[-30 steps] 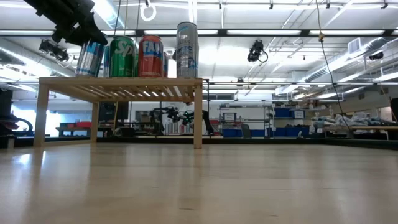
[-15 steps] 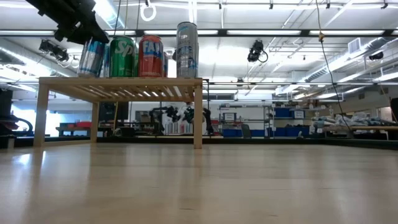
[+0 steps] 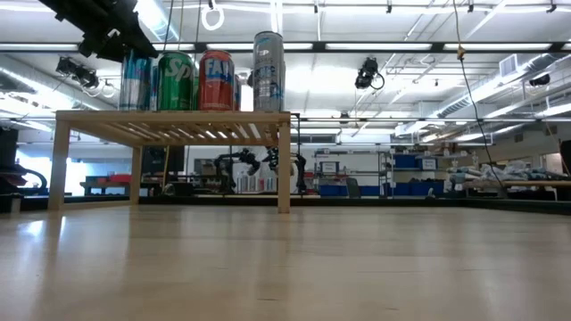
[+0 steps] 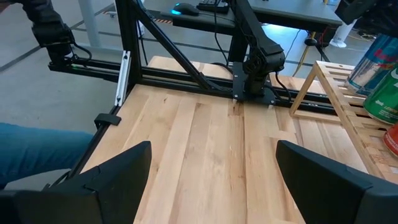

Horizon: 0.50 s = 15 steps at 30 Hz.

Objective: Place canned beverage on shelf
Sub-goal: Put the blue soda can on the shelf

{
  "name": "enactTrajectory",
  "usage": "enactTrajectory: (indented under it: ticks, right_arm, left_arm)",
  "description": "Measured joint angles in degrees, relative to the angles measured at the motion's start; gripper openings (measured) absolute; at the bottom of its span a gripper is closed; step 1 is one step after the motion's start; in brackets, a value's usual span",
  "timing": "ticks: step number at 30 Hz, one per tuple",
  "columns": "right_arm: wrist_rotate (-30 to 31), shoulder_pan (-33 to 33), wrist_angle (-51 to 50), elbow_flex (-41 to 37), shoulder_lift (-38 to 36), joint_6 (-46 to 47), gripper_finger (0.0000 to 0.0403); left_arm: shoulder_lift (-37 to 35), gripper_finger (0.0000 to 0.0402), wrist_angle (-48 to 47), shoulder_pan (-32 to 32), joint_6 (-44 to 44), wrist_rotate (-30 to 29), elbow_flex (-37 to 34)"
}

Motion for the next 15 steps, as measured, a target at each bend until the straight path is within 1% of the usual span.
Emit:
enactTrajectory:
  ticks: [7,11,15]
  right_arm:
    - [0.0,0.0,0.0,0.0,0.0,-0.3,0.0355]
    - [0.0,0.0,0.0,0.0,0.0,-0.3,0.0355]
    - [0.0,0.0,0.1,0.0,0.0,-0.4,0.0355]
  left_arm:
    - [0.0,0.0306,1.8,0.0,0.0,0.0,0.5]
    - [0.0,0.0307,1.8,0.0,0.4,0.0,3.5]
    - [-0.1,0.0307,0.9,0.0,0.5,0.0,8.0]
